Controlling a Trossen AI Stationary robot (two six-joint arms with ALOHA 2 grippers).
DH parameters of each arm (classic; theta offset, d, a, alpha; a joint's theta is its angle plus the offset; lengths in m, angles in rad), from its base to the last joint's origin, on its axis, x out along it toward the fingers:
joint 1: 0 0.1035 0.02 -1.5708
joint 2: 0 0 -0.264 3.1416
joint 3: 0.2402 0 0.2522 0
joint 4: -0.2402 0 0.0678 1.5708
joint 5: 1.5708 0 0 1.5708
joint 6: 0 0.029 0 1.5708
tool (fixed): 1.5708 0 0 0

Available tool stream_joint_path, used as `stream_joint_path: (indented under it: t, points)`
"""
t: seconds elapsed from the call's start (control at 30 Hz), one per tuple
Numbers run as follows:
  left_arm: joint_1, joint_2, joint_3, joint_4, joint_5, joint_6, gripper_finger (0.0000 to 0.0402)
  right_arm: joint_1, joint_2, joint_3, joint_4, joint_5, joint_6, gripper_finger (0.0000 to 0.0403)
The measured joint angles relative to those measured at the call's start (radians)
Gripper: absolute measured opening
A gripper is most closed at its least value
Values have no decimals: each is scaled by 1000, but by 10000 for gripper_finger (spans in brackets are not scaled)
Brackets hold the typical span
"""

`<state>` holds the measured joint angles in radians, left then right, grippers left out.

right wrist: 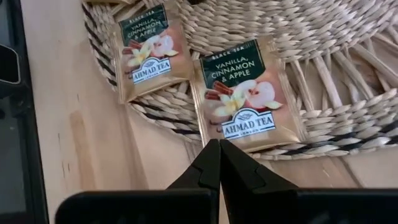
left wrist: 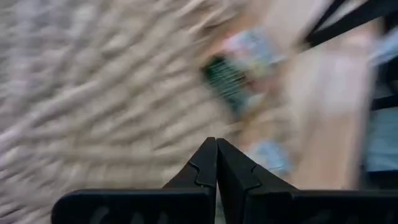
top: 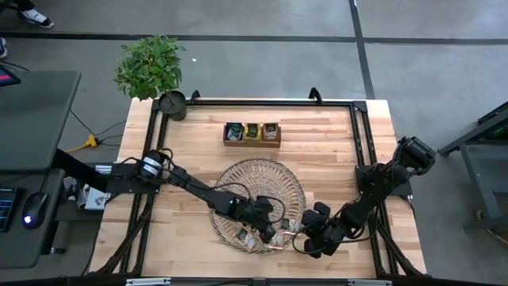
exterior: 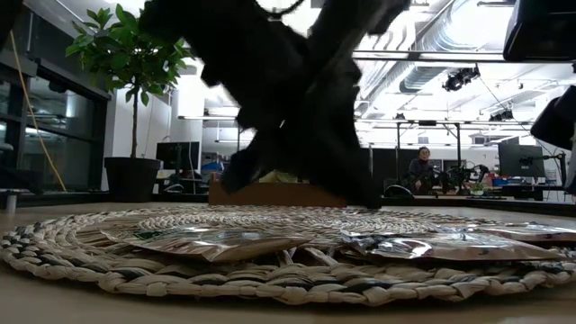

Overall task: Pick & Place Tea
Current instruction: Put the brown tea bag in the right section of the wooden organizer

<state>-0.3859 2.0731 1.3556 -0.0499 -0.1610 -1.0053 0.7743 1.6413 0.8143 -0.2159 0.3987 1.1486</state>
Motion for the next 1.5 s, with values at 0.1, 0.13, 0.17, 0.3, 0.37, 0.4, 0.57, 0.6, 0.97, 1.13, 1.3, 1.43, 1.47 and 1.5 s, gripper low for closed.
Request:
stream_joint_path:
  t: [0.1,0.13,0.17,0.3,0.37,0.4,0.57,0.6,0.97,1.13,1.3,1.43,1.47,1.5]
  points:
    - [0,3,4,3,-10,5,0,-2,0,0,-13,13,-2,0]
    - [0,0,8,21,-10,3,0,-3,0,0,-16,20,-2,0]
    - [0,-3,8,36,-9,1,0,-4,0,0,-17,22,-3,0]
    - [0,0,6,82,-13,6,0,-9,0,0,-29,32,-14,0]
    - [8,-1,8,100,-34,7,0,-11,0,0,-27,33,-27,0]
    - [12,-1,8,99,-40,6,0,-14,0,0,-30,33,-28,0]
    - [36,-1,7,120,-30,2,0,-17,1,0,-37,39,-31,0]
    - [41,-1,7,118,-24,1,0,-17,1,0,-38,40,-31,0]
    - [46,-1,7,115,-29,-3,0,-17,1,-49,43,52,-24,0]
    - [46,-1,7,110,-29,-3,0,-17,2,-121,115,52,39,0]
    - [46,-1,7,109,-29,-3,0,-18,1,-149,136,40,55,0]
    - [46,-1,7,109,-30,-10,0,-18,0,-150,135,38,55,0]
    - [46,-1,7,109,-30,-20,0,-18,0,-150,135,39,57,0]
    - [46,-1,7,110,-30,-24,0,-18,0,-150,134,40,57,0]
